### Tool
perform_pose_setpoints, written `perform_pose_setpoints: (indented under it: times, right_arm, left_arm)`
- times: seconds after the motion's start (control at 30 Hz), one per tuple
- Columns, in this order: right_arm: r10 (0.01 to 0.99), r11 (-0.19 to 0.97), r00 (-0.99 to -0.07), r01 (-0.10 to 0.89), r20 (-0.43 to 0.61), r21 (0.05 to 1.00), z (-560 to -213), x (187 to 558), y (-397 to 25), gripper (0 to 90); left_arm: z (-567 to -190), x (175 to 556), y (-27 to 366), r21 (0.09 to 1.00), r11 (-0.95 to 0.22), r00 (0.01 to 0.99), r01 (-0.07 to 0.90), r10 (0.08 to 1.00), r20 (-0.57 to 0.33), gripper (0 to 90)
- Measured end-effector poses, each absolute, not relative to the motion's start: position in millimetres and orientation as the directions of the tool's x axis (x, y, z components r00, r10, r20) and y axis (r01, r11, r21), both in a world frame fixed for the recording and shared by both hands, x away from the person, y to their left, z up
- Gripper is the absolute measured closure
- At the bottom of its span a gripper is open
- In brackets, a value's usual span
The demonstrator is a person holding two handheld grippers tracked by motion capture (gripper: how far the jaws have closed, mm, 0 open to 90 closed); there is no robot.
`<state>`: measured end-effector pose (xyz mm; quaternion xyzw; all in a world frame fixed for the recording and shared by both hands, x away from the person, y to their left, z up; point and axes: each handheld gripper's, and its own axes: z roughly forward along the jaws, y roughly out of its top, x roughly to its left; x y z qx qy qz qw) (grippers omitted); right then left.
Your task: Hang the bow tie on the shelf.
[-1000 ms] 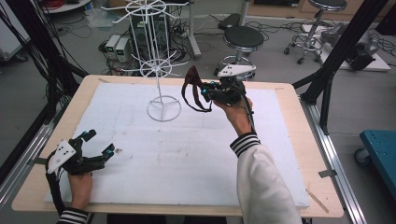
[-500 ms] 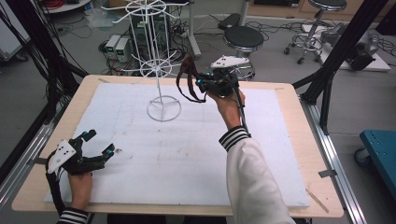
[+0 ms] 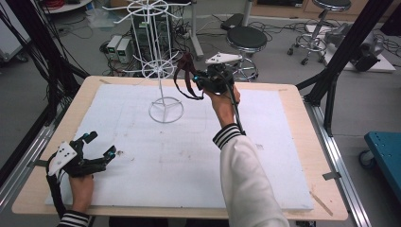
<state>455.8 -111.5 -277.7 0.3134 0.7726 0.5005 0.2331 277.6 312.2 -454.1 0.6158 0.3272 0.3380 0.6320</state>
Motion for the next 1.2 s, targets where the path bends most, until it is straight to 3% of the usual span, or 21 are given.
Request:
perform_pose_setpoints:
  times: [0.47,1.2]
  right_arm:
    - [0.747,0.331,-0.662,0.29,-0.061,0.898,-286.0,465.7,-95.8,78.4]
    - [0.713,0.365,-0.7,0.326,-0.037,0.872,-302.1,473.4,-86.9,78.3]
  left_arm:
    - [-454.1,277.7,312.3,1.0,0.015,0.556,-0.024,0.831,0.0,9.2]
    - [-454.1,277.5,312.4,1.0,0.014,0.557,-0.022,0.831,0.001,9.2]
